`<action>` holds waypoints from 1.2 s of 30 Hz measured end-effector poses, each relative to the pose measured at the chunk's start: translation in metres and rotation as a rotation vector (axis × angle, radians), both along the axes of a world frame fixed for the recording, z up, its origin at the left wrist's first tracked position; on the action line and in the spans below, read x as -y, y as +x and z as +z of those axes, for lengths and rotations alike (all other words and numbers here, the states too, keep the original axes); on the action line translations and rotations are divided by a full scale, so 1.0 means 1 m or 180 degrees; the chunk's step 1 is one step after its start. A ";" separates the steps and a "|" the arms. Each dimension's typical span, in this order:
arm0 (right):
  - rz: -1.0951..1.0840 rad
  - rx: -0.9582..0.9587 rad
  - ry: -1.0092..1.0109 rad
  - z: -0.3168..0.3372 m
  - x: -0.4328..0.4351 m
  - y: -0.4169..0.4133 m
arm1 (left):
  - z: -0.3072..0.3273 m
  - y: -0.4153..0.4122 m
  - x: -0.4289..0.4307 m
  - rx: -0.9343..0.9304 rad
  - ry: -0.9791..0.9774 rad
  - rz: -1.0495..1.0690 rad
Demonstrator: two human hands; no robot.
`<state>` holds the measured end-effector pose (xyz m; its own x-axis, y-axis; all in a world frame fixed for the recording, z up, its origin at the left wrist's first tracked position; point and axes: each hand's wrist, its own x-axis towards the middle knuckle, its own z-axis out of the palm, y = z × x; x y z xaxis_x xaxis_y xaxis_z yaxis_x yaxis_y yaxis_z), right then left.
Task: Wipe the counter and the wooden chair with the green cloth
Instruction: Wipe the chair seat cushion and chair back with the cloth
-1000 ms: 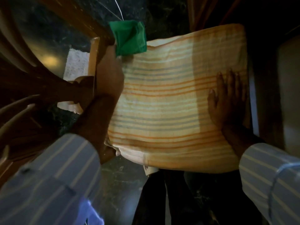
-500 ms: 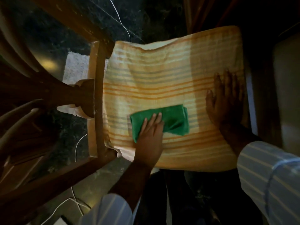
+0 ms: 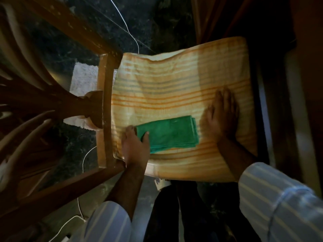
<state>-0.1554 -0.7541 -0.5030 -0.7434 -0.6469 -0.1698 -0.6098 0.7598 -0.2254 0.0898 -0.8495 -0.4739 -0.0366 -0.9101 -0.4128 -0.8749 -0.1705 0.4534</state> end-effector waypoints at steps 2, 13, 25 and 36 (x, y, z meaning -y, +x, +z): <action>0.0287 0.0156 -0.0287 0.009 0.000 0.017 | -0.003 -0.005 0.002 -0.0193 0.0278 0.0211; -0.1160 0.3270 -0.0183 0.045 0.018 0.053 | 0.042 -0.003 0.010 -0.1184 0.1312 0.0801; -0.1126 0.4605 -0.1625 0.213 0.117 0.057 | 0.251 0.003 0.069 -0.2206 -0.0374 0.0887; -0.0427 0.4143 -0.2311 0.311 0.217 0.137 | 0.432 0.045 0.150 -0.0487 -0.2144 -0.0686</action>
<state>-0.0181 -0.9713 -0.1918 -0.3875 -0.8195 -0.4222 0.3729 0.2795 -0.8848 0.1351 -0.9995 -0.0422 -0.2563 -0.9312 0.2591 -0.7759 0.3581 0.5193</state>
